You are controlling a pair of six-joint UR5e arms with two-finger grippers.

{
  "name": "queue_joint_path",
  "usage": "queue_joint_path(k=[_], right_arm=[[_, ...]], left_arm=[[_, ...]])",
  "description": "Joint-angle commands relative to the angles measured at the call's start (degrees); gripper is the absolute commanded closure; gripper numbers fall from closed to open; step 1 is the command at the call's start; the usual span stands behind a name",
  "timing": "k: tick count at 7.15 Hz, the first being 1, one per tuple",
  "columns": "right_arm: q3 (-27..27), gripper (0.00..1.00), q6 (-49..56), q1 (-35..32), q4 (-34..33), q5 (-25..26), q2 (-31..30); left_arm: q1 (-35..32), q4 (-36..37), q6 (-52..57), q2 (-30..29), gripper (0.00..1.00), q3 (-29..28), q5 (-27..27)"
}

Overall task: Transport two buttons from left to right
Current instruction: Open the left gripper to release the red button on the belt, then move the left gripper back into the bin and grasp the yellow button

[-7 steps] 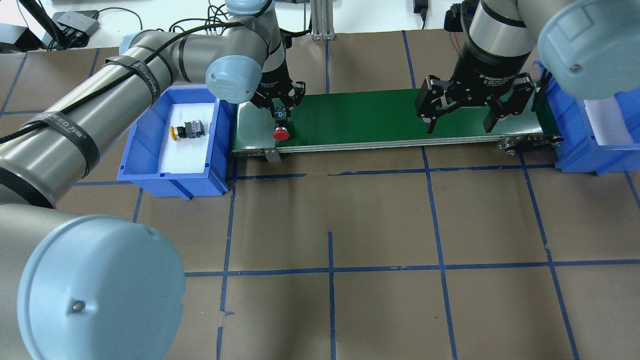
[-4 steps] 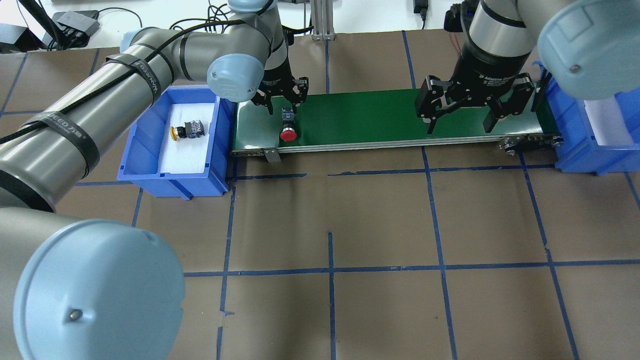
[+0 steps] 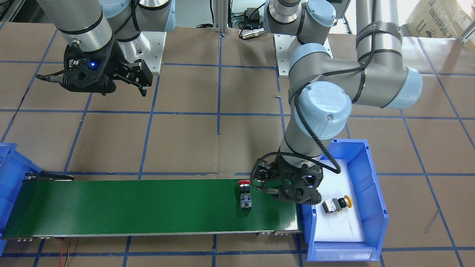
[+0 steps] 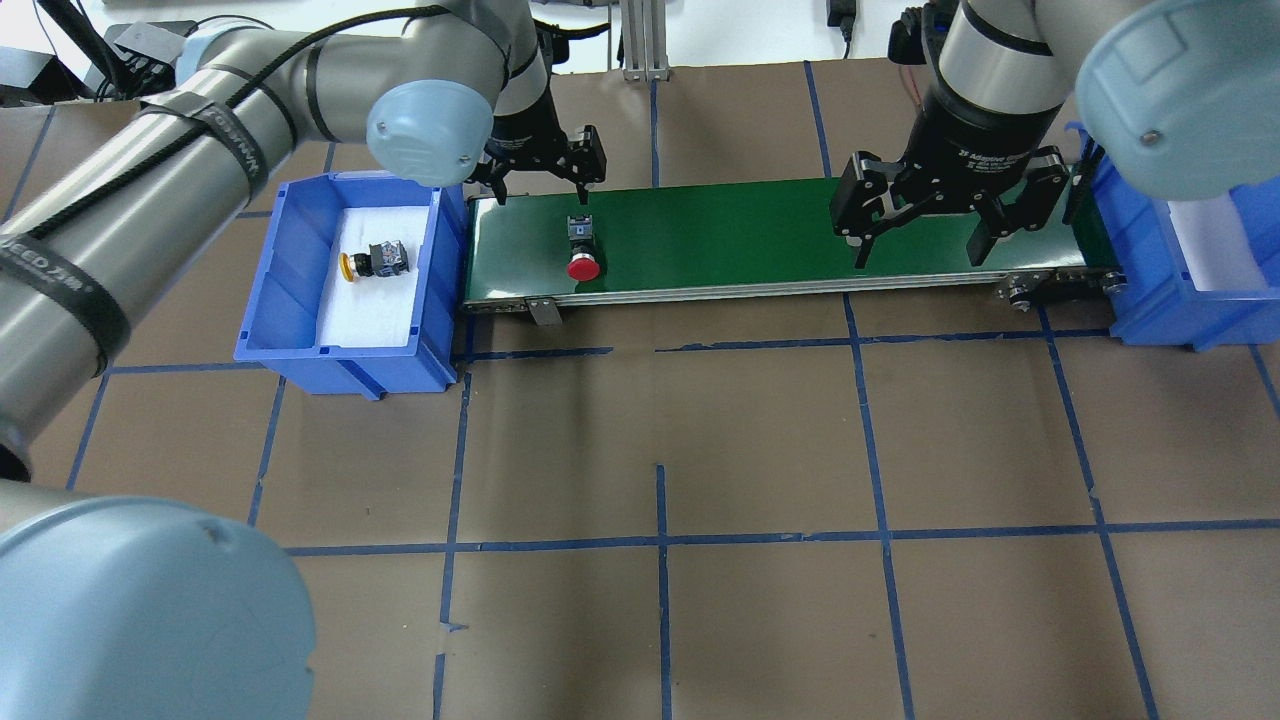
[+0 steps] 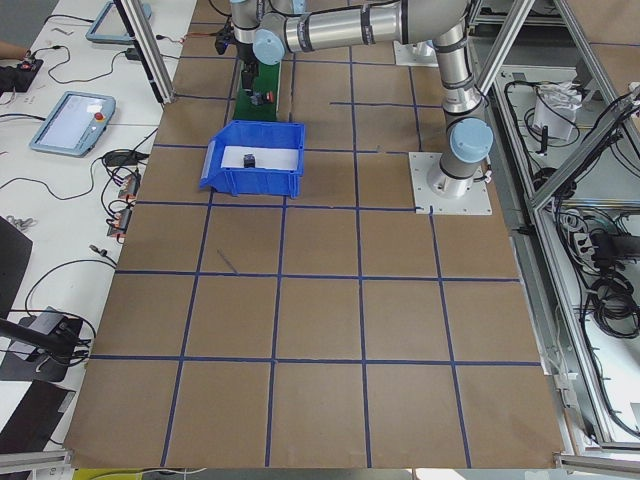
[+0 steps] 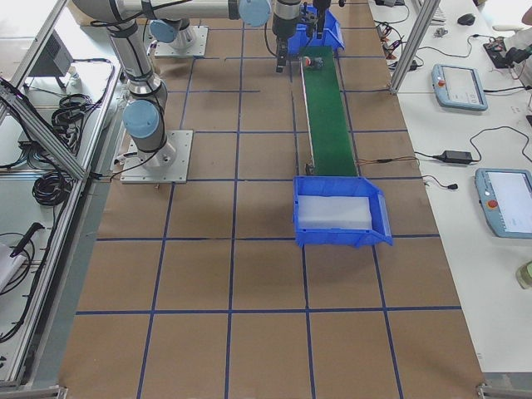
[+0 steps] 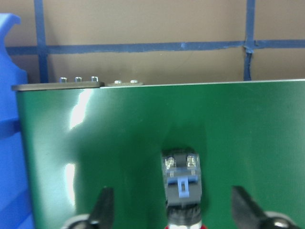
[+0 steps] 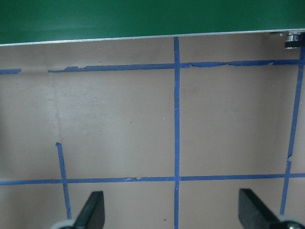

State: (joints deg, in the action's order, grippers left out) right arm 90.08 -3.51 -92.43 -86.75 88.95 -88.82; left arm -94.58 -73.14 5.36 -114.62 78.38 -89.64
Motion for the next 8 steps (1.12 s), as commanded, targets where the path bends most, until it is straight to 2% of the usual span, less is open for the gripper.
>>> queue_joint_path(k=[1, 2, 3, 5, 7, 8], right_arm=[[0.1, 0.00, 0.0, 0.1, 0.0, 0.0, 0.0], [0.1, 0.00, 0.0, 0.0, 0.0, 0.0, 0.0], [0.1, 0.00, 0.0, 0.0, 0.0, 0.1, 0.0], [0.1, 0.00, 0.0, 0.1, 0.0, 0.1, 0.0], [0.2, 0.00, 0.0, 0.1, 0.0, 0.1, 0.0], [0.1, 0.00, 0.0, 0.1, 0.1, 0.1, 0.0]], left_arm=[[9.8, -0.9, 18.0, 2.0, 0.03, 1.9, 0.8], [11.9, -0.9, 23.2, 1.2, 0.04, 1.3, 1.0], [12.3, 0.3, 34.9, -0.3, 0.05, 1.4, 0.9], [12.2, 2.8, 46.2, -5.8, 0.05, 1.2, 0.9], [12.4, 2.7, 68.4, -7.8, 0.05, 2.2, 0.2], [12.1, 2.6, 71.6, -9.1, 0.04, 2.6, 0.1]])
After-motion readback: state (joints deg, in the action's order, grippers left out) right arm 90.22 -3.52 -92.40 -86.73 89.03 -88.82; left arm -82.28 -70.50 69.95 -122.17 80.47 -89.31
